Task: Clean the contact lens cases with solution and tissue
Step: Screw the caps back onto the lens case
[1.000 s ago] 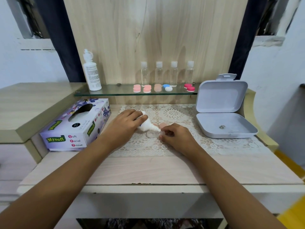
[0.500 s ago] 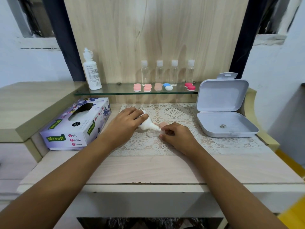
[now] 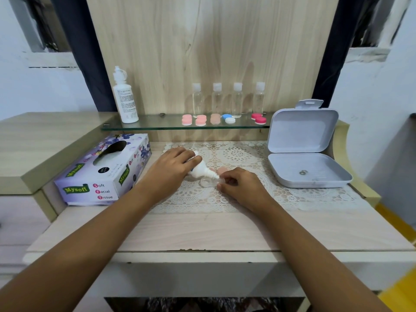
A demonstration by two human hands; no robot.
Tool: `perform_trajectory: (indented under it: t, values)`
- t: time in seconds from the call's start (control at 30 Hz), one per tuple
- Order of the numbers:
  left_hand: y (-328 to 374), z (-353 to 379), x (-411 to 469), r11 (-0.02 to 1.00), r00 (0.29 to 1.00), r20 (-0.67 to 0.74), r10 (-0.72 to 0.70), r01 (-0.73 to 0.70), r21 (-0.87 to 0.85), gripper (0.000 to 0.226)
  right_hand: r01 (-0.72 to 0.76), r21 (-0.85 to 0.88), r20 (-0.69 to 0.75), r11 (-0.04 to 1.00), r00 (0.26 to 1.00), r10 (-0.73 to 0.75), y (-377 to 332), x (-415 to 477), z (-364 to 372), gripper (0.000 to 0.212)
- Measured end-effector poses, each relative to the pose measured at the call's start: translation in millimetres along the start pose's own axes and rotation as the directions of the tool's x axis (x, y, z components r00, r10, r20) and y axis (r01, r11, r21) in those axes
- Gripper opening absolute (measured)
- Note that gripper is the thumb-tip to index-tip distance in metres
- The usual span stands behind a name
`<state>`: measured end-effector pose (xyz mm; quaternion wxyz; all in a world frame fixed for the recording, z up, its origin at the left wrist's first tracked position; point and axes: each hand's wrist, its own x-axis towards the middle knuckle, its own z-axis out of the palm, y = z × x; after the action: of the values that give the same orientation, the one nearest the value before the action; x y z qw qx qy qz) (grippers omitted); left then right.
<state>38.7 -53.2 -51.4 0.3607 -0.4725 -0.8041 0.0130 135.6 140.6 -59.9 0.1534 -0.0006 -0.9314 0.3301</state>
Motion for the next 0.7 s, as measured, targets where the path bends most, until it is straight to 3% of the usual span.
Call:
perform_trajectory:
  t: [0.5, 0.6, 0.7]
  values:
    - [3.0, -3.9, -1.4, 0.998, 0.999, -0.018, -0.032, 0.031, -0.047, 0.049, 0.001, 0.003, -0.002, 1.000, 1.000, -0.001, -0.9, -0.9, -0.7, 0.025]
    - [2.9, -3.3, -5.5, 0.989, 0.993, -0.002, -0.117, 0.116, -0.096, 0.053, -0.006, 0.012, -0.004, 1.000, 1.000, 0.006, 0.5, -0.7, -0.1, 0.027]
    - [4.6, -3.1, -7.6, 0.918, 0.950, 0.039, -0.309, 0.308, -0.251, 0.054, -0.010, 0.004, -0.003, 1.000, 1.000, 0.010, 0.8, -0.9, -0.1, 0.028]
